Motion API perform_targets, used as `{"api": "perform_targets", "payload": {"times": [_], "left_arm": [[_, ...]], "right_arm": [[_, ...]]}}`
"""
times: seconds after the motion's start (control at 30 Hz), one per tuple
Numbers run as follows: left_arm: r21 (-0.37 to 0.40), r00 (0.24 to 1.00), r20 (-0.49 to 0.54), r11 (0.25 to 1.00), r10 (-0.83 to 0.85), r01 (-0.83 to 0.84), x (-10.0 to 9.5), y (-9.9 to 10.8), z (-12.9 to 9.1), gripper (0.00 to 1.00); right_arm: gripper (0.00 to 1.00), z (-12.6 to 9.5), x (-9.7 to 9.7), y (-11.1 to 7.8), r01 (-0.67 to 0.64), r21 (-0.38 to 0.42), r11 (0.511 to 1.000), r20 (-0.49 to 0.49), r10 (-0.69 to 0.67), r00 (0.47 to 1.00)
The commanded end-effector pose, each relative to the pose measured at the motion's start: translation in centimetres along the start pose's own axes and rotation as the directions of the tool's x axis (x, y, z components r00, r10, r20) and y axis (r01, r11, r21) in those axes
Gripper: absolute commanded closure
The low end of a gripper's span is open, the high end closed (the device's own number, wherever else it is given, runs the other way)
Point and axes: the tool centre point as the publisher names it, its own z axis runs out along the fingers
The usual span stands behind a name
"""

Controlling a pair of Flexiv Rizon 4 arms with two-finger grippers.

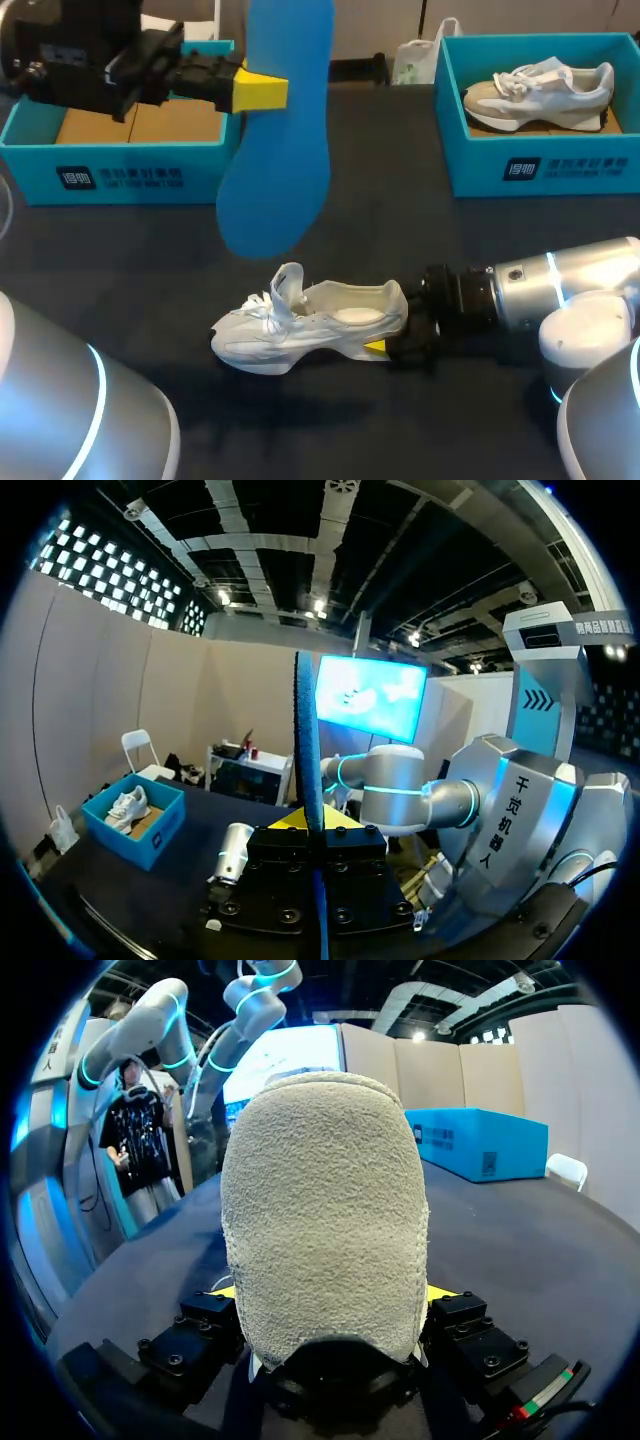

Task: Take the shoe out of the shoebox, open the shoe tongue, remove and reinsert the insole, then place the shoe into the shoebox

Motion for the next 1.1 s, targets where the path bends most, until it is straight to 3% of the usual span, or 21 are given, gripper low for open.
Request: {"api": "perform_targets", "payload": {"times": [0.03, 0.53, 0.57, 0.6, 0.63, 0.87, 1.1], "left_arm": [[0.026, 1.0, -0.009, 0.999, -0.021, 0.021, 0.3, 0.6, -0.2, 1.0], [0.048, 0.999, -0.038, 0.998, -0.034, 0.036, 0.3, 0.6, -0.3, 1.0], [0.048, 0.999, -0.038, 0.998, -0.034, 0.036, 0.3, 0.6, -0.3, 1.0], [0.048, 0.999, -0.038, 0.998, -0.034, 0.036, 0.3, 0.6, -0.3, 1.0], [0.048, 0.999, -0.038, 0.998, -0.034, 0.036, 0.3, 0.6, -0.3, 1.0], [0.048, 0.999, -0.038, 0.998, -0.034, 0.036, 0.3, 0.6, -0.3, 1.0], [0.048, 0.999, -0.038, 0.998, -0.034, 0.036, 0.3, 0.6, -0.3, 1.0]], "right_arm": [[1.0, 0.1, 0.1, 0.0, 0.0, 0.003, 1.0, 0.0, 0.0, 1.0], [1.0, -0.1, 0.0, 0.3, 0.014, 0.013, 1.0, 0.0, -0.014, 1.0], [0.82, -0.2, 0.0, 0.5, 0.021, 0.02, 1.0, 0.006, -0.021, 1.0], [0.2, -0.3, -0.1, 0.6, 0.027, 0.02, 0.999, 0.004, -0.027, 1.0], [0.0, -0.5, -0.1, 0.7, 0.029, 0.021, 0.999, 0.006, -0.029, 1.0], [0.0, -2.3, 0.0, 0.9, 0.041, 0.067, 0.997, 0.024, -0.043, 0.999], [0.0, -4.6, -0.1, 1.5, 0.046, 0.236, 0.971, -0.001, -0.047, 0.999]]}}
